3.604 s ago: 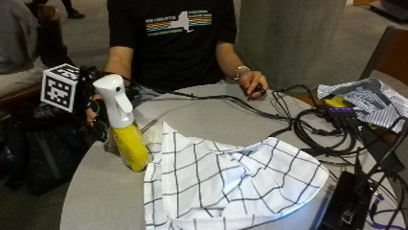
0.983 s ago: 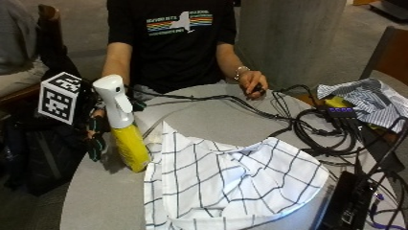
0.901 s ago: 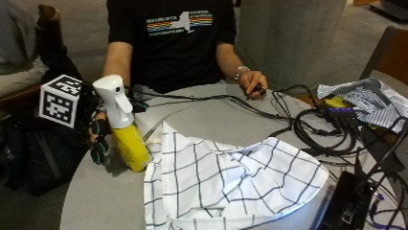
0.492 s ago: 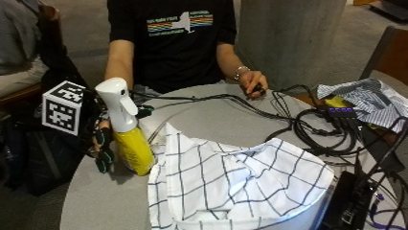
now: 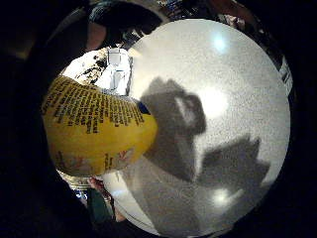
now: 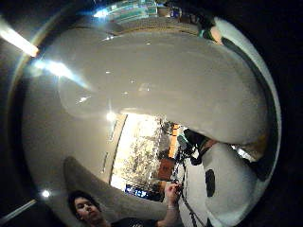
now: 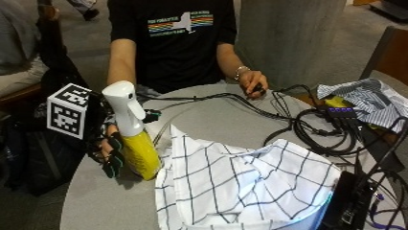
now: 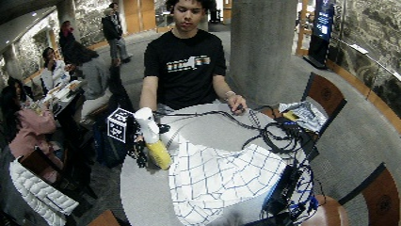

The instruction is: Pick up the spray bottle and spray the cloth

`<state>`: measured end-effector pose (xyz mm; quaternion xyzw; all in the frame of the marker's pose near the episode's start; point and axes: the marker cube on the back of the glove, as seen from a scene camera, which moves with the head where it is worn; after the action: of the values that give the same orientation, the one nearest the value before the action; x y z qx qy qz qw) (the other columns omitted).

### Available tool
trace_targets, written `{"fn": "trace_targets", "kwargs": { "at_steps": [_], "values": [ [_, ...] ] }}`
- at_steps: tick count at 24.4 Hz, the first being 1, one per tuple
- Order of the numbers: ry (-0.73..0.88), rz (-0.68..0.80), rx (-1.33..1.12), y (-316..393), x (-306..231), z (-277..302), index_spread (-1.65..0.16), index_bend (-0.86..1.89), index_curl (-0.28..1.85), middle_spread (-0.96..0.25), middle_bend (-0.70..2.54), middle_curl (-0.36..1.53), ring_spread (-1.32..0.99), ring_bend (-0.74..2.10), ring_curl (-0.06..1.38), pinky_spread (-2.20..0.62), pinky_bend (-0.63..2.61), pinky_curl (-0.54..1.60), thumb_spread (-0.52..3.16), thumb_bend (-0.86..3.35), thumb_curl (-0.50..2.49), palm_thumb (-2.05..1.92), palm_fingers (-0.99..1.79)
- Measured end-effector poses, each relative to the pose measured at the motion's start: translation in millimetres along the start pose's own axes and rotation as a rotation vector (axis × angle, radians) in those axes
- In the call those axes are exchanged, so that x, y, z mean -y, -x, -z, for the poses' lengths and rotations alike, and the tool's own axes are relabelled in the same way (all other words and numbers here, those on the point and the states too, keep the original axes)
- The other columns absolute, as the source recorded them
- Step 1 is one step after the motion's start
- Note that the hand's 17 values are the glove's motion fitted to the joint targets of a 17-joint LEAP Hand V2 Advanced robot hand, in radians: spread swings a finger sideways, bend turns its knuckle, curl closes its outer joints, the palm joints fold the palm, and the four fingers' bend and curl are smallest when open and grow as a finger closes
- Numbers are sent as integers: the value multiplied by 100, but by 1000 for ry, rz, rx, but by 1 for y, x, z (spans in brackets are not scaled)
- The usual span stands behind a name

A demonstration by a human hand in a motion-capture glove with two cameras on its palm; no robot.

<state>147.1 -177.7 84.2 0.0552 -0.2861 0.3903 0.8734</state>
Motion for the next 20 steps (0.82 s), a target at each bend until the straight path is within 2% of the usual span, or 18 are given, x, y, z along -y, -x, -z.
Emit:
{"fn": "trace_targets", "kwargs": {
  "at_steps": [4, 5, 7, 9, 13, 20],
  "values": [
    [-11, 7, -2, 2, 2, -3, -29, 38, 29, 2, 32, 41, 9, 25, 30, 32, 32, 32, 85, -2, 42, 83, 70],
    [-17, 13, -4, 2, 2, -4, -28, 39, 29, 1, 35, 41, 8, 22, 29, 32, 30, 31, 85, -1, 43, 85, 76],
    [-35, 27, -11, 3, 2, -4, -26, 30, 28, -1, 34, 41, 3, 37, 32, 28, 31, 31, 83, 2, 45, 91, 99],
    [-55, 42, -24, 5, 3, -2, -25, 23, 28, -2, 30, 40, 0, 41, 32, 19, 35, 31, 81, 2, 47, 95, 107],
    [-47, 70, -100, 19, 7, 9, -23, 18, 32, -3, 29, 42, -3, 44, 37, 12, 36, 34, 75, 0, 50, 98, 110],
    [129, 97, -426, 58, 26, 12, -22, 15, 34, -5, 27, 43, -6, 45, 38, 4, 37, 36, 69, -2, 53, 99, 111]
  ]
}}
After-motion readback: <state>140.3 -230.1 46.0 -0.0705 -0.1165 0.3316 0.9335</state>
